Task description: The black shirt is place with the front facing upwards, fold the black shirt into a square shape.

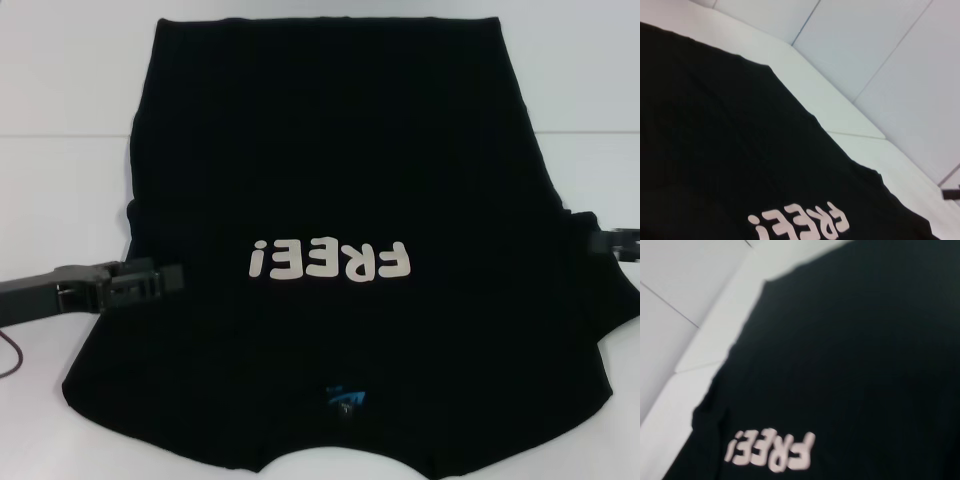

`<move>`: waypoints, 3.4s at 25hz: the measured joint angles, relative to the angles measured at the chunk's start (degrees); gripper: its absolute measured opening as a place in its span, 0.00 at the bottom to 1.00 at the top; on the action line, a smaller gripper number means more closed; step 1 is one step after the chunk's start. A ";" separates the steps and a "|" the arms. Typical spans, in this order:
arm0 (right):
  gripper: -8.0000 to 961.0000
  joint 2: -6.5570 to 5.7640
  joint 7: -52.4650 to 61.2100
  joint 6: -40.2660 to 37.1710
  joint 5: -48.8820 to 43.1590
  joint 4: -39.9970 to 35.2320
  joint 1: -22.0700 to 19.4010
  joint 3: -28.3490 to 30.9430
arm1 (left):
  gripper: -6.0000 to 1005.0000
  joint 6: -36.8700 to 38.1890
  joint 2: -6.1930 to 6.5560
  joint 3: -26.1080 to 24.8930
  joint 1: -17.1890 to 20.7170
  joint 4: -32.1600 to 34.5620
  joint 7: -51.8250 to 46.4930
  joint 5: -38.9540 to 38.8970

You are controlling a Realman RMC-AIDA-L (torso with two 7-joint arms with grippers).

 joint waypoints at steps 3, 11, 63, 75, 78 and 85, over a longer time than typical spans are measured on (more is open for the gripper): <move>0.72 -2.08 10.24 -2.47 -6.10 -4.19 -0.10 0.76 | 0.64 0.20 -0.45 -0.47 0.10 0.81 -0.12 -0.21; 0.70 -1.70 22.87 -0.73 -20.23 -8.49 2.90 1.32 | 0.91 -0.07 -1.74 -0.30 -1.41 1.23 -0.19 -0.37; 0.31 0.90 26.78 12.76 -22.80 2.84 6.75 -4.24 | 0.95 -1.65 -2.50 -1.17 -0.98 1.26 1.08 -1.79; 0.04 0.82 26.40 12.80 -22.87 2.24 6.20 -3.87 | 0.95 -1.59 -2.50 -1.17 -1.02 1.02 1.08 -2.33; 0.04 0.83 26.40 13.23 -22.87 0.81 5.48 -3.79 | 0.95 -1.23 -2.50 -1.16 -0.64 1.08 1.03 -2.61; 0.05 0.82 26.31 16.00 -22.50 -3.69 2.80 -3.49 | 0.95 -0.98 -2.50 -1.61 0.52 1.24 0.89 -4.42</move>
